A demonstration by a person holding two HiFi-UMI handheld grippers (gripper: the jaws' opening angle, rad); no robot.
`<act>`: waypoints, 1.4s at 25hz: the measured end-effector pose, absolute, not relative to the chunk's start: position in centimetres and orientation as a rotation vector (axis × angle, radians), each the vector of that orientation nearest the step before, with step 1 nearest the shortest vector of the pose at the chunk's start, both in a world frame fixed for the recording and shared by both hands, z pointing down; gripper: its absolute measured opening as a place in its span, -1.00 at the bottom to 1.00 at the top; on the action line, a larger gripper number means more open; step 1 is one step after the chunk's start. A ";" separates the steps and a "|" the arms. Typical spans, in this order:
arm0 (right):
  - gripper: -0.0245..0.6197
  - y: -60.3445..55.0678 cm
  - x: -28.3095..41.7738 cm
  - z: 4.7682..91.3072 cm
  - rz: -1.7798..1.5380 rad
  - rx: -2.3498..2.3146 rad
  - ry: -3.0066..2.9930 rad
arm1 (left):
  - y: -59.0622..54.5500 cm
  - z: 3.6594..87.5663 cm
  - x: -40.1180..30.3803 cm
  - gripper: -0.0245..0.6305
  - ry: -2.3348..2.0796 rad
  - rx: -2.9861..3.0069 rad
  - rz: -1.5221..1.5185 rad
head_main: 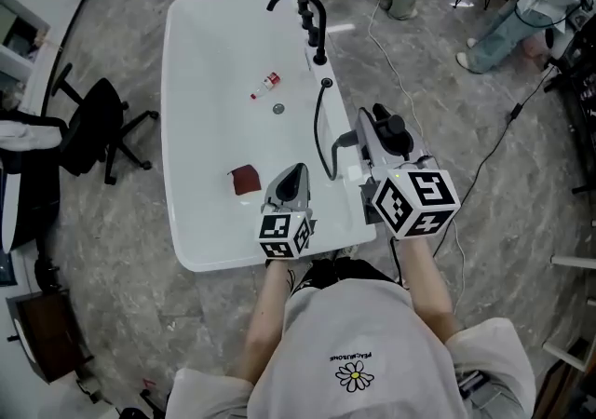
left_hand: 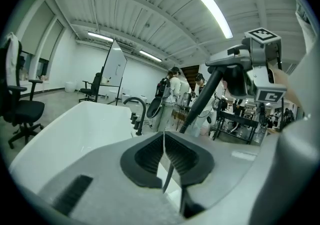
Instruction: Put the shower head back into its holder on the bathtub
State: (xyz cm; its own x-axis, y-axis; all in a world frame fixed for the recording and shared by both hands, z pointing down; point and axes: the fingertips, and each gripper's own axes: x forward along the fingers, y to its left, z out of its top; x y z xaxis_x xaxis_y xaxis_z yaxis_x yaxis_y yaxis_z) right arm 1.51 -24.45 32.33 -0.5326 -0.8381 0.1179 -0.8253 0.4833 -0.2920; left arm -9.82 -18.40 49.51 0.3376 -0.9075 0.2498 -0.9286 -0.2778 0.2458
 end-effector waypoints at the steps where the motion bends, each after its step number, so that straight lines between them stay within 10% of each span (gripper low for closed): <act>1: -0.57 -24.7 1.4 32.1 -0.488 -1.497 2.665 | -18.7 49.9 -9.3 -0.80 -1.594 2.284 0.075; 3: -0.57 -25.1 0.9 31.5 -0.478 -1.496 2.653 | -19.2 51.1 -8.4 -0.48 -1.534 2.309 0.067; 12: -0.57 -24.6 -0.8 26.8 -0.416 -1.471 2.628 | -21.5 60.1 -6.3 -0.45 -1.337 2.255 0.304; 35: -0.58 -21.8 -0.7 20.9 -0.299 -1.431 2.568 | -26.2 66.6 -10.6 -0.74 -1.467 2.078 0.478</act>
